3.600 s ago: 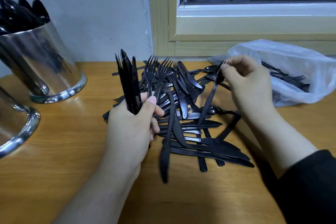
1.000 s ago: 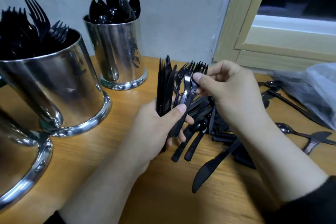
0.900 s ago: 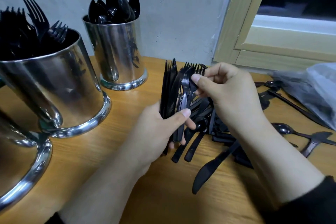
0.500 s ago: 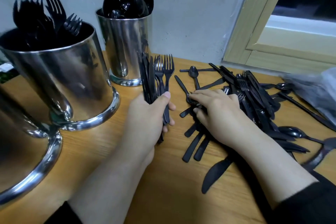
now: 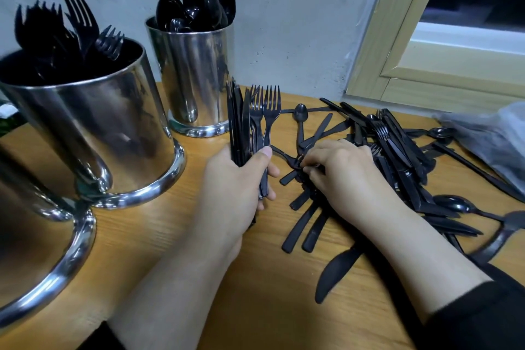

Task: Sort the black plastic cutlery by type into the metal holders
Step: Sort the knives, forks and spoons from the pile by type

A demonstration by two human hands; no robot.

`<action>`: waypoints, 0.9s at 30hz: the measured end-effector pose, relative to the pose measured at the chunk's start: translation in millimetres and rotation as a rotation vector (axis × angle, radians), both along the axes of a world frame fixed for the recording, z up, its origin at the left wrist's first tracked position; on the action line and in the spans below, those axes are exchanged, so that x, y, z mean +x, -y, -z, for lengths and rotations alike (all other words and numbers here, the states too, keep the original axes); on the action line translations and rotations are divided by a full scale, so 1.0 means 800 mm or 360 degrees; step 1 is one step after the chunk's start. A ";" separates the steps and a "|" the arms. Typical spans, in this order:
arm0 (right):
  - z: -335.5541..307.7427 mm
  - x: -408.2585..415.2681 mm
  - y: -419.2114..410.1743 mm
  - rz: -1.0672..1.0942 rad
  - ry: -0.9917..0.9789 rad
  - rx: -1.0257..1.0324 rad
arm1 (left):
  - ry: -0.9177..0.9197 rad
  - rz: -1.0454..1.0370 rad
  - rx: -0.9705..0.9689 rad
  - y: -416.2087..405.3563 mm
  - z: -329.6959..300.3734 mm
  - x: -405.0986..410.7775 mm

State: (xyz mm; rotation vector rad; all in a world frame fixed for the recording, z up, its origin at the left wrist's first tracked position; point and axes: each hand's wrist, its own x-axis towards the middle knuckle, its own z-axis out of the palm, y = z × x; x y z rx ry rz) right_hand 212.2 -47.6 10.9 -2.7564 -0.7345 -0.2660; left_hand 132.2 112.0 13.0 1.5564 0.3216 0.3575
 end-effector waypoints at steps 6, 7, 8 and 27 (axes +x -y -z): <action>-0.003 -0.001 0.004 -0.0009 -0.0024 0.0019 | 0.0006 0.0002 0.0004 0.000 0.000 0.000; -0.003 -0.001 0.004 -0.0016 -0.0026 0.0006 | 0.0005 -0.0002 0.0008 0.001 0.000 0.000; -0.003 -0.001 0.004 -0.0021 -0.0019 -0.0002 | 0.0002 -0.0005 0.0017 0.001 0.001 0.000; -0.071 -0.022 0.015 0.0017 -0.0621 0.1605 | 0.0200 -0.0329 0.0710 -0.001 -0.015 -0.011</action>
